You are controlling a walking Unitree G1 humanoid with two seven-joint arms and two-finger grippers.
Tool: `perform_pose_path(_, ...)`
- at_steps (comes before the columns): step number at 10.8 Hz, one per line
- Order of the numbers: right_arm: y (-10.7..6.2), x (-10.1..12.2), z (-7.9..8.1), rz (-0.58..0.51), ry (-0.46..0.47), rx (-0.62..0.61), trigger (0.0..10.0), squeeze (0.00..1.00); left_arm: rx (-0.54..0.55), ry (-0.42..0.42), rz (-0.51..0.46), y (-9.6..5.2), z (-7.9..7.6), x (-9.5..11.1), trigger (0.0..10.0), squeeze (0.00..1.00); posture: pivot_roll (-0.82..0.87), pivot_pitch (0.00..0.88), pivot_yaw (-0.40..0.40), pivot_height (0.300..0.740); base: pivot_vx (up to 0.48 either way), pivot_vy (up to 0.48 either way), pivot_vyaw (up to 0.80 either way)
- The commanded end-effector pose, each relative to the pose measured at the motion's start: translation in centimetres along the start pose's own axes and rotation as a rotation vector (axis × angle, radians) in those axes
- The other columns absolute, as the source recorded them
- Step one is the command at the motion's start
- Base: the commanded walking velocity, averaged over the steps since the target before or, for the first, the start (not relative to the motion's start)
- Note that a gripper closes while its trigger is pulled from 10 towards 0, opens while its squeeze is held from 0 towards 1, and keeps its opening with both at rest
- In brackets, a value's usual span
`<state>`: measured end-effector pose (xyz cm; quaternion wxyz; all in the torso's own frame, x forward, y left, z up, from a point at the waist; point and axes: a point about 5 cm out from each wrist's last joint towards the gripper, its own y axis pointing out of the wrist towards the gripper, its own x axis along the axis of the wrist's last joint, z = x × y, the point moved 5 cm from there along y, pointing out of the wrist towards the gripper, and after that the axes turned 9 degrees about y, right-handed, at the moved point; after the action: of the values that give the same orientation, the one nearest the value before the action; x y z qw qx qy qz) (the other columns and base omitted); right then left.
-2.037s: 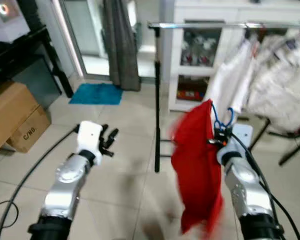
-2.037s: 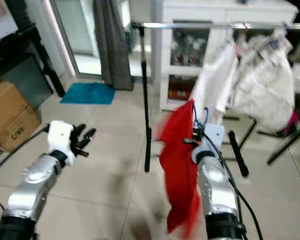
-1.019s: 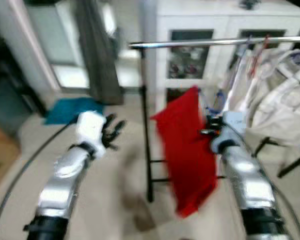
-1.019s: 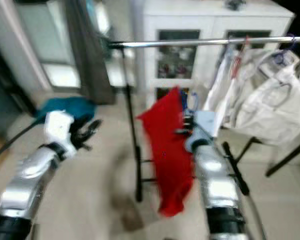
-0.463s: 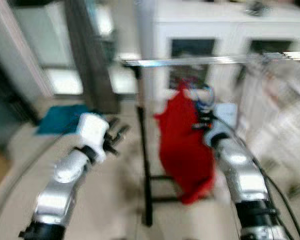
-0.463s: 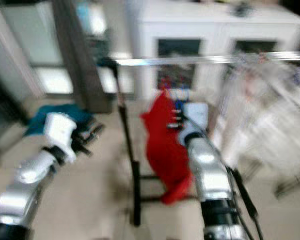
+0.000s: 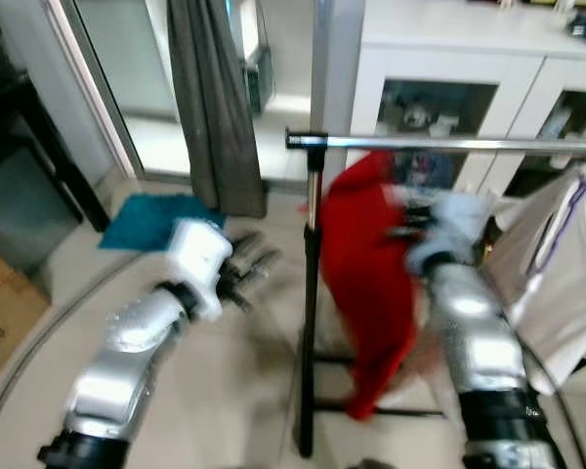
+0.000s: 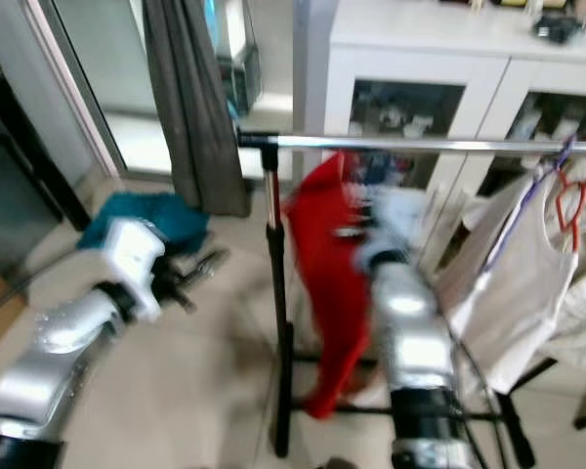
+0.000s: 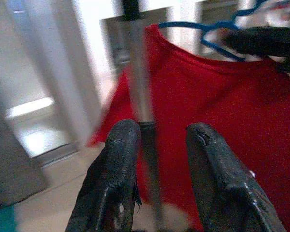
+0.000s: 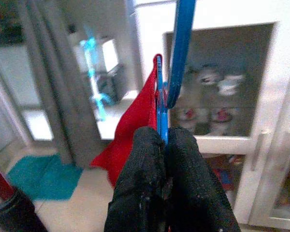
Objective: Hang hanger
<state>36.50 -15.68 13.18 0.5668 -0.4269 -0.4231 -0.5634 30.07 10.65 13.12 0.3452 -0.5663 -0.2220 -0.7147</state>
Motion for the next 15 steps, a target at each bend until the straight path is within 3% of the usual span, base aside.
perform_pose_path(1,-0.1,1.9,1.3,-0.086,0.020,0.037,10.0,0.00,0.004,0.005,-0.002,-0.6,0.3,-0.1,10.0,0.00,-0.02,0.000,0.037,0.740,0.000,0.000,0.00)
perform_pose_path(3,-0.2,1.9,1.8,-0.095,-0.018,0.062,10.0,0.00,0.005,-0.034,-0.012,-0.5,0.2,0.1,10.0,0.00,-0.02,0.000,0.036,0.740,0.000,0.000,0.00)
perform_pose_path(5,0.3,2.9,2.0,-0.132,0.001,0.055,10.0,0.00,-0.040,-0.160,-0.104,-0.6,-0.3,1.8,10.0,0.00,-0.02,0.000,0.029,0.740,0.000,0.000,0.00)
perform_pose_path(7,2.0,1.9,4.1,-0.028,-0.021,0.124,10.0,0.00,-0.140,-0.132,-0.085,-0.9,-1.8,1.9,10.0,0.00,-0.01,0.000,0.031,0.740,0.000,0.000,0.00)
perform_pose_path(10,4.3,2.0,5.9,0.017,-0.056,0.169,10.0,0.00,-0.089,-0.095,-0.057,-1.2,-0.7,1.7,10.0,0.00,0.00,0.000,0.027,0.740,0.000,0.000,0.00)
perform_pose_path(12,3.7,1.7,5.9,0.016,-0.061,0.175,10.0,0.00,0.033,-0.076,0.004,-1.1,0.4,0.4,10.0,0.00,0.01,0.000,0.017,0.740,0.000,0.000,0.00)
perform_pose_path(13,2.2,0.6,5.6,0.025,-0.011,0.177,10.0,0.00,0.120,-0.083,0.039,-1.0,1.4,-0.5,10.0,0.00,0.00,0.000,0.016,0.740,0.000,0.000,0.00)
perform_pose_path(15,0.0,-0.5,6.0,0.029,0.018,0.200,10.0,0.00,0.162,-0.081,0.043,-0.9,2.0,-0.8,10.0,0.00,-0.02,0.000,0.031,0.740,0.000,0.000,0.00)
